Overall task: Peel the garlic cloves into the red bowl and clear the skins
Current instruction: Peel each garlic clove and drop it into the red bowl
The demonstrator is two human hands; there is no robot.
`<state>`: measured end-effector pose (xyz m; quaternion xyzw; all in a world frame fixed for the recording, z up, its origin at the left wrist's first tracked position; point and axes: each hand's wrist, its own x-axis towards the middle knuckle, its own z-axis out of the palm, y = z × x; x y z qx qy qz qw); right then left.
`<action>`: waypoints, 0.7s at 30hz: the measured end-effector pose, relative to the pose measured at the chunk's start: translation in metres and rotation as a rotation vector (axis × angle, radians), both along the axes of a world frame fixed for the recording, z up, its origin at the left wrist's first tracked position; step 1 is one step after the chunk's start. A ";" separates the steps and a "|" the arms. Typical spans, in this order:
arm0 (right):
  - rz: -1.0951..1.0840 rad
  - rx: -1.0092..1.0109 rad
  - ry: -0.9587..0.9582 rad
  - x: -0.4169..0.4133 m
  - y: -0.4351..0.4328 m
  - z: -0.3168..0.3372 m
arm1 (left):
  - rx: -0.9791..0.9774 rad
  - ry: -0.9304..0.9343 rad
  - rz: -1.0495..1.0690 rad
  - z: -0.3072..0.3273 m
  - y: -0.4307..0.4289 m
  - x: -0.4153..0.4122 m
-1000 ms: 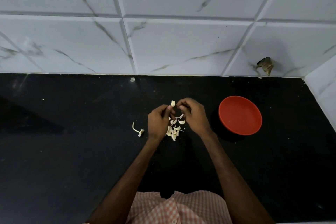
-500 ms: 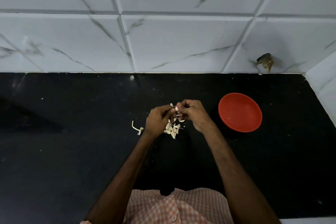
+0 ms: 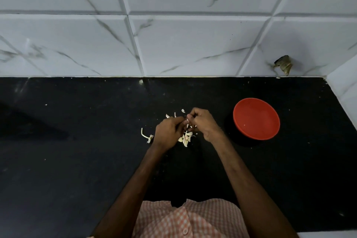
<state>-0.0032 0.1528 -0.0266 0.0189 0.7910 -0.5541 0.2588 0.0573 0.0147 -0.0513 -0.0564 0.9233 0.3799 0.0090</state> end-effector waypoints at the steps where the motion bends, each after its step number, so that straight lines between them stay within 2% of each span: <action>1: -0.003 -0.063 -0.074 -0.002 0.000 0.003 | 0.166 -0.002 0.012 -0.002 0.000 0.000; 3: 0.005 -0.128 -0.082 -0.004 0.000 0.007 | 0.533 -0.007 0.089 -0.004 0.004 0.002; 5: -0.003 -0.162 -0.038 -0.001 -0.002 0.010 | 0.679 -0.016 0.185 -0.002 0.010 0.002; 8: -0.045 -0.190 0.033 0.005 -0.006 0.009 | 0.705 -0.031 0.292 -0.002 0.014 -0.005; 12: -0.096 -0.096 0.121 0.009 -0.011 0.004 | 0.652 -0.014 0.376 0.001 0.014 -0.008; 14: -0.107 -0.071 0.139 0.009 -0.013 0.004 | 0.732 -0.006 0.379 0.001 0.016 -0.006; 16: -0.118 -0.063 0.115 0.009 -0.014 0.002 | 0.788 0.020 0.367 0.001 0.017 -0.003; 21: -0.188 -0.159 -0.035 0.010 -0.015 0.000 | 0.711 0.133 0.334 0.002 0.014 -0.002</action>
